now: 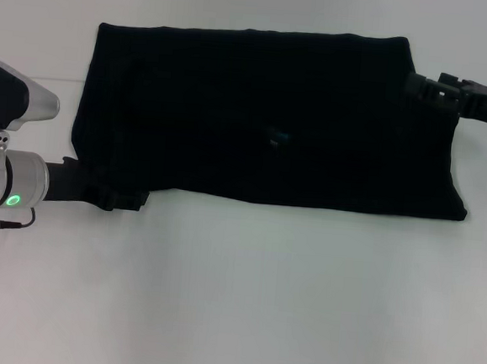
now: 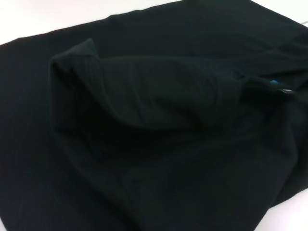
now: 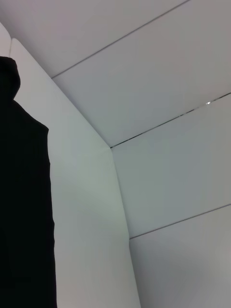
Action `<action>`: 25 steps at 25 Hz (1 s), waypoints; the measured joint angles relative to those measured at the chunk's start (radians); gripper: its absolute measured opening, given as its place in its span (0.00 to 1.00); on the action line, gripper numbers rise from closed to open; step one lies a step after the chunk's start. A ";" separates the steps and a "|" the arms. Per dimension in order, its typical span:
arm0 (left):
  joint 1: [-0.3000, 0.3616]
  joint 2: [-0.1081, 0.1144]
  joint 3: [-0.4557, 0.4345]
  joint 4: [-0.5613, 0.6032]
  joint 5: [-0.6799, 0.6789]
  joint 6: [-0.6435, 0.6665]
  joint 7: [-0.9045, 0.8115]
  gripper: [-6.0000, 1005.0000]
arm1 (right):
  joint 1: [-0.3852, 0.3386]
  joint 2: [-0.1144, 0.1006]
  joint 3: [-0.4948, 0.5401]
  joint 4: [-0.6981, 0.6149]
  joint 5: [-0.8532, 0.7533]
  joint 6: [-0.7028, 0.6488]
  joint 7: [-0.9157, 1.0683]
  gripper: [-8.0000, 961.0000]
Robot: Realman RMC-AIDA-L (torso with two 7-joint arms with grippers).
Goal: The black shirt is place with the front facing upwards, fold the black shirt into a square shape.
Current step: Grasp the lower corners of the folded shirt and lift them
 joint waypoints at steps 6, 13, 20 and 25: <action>0.001 0.005 -0.018 0.013 0.002 -0.017 -0.018 0.93 | 0.002 0.000 0.001 0.000 0.000 0.000 0.000 0.87; -0.004 0.024 -0.013 0.001 0.014 -0.022 -0.050 0.59 | 0.004 0.001 0.003 -0.003 0.000 0.000 0.000 0.87; -0.010 0.024 -0.011 -0.013 0.026 -0.025 -0.051 0.30 | 0.004 0.001 0.004 -0.003 0.001 0.000 0.000 0.86; -0.017 0.025 -0.004 -0.025 0.037 -0.027 -0.051 0.08 | 0.004 0.001 0.003 -0.005 0.002 0.000 0.000 0.86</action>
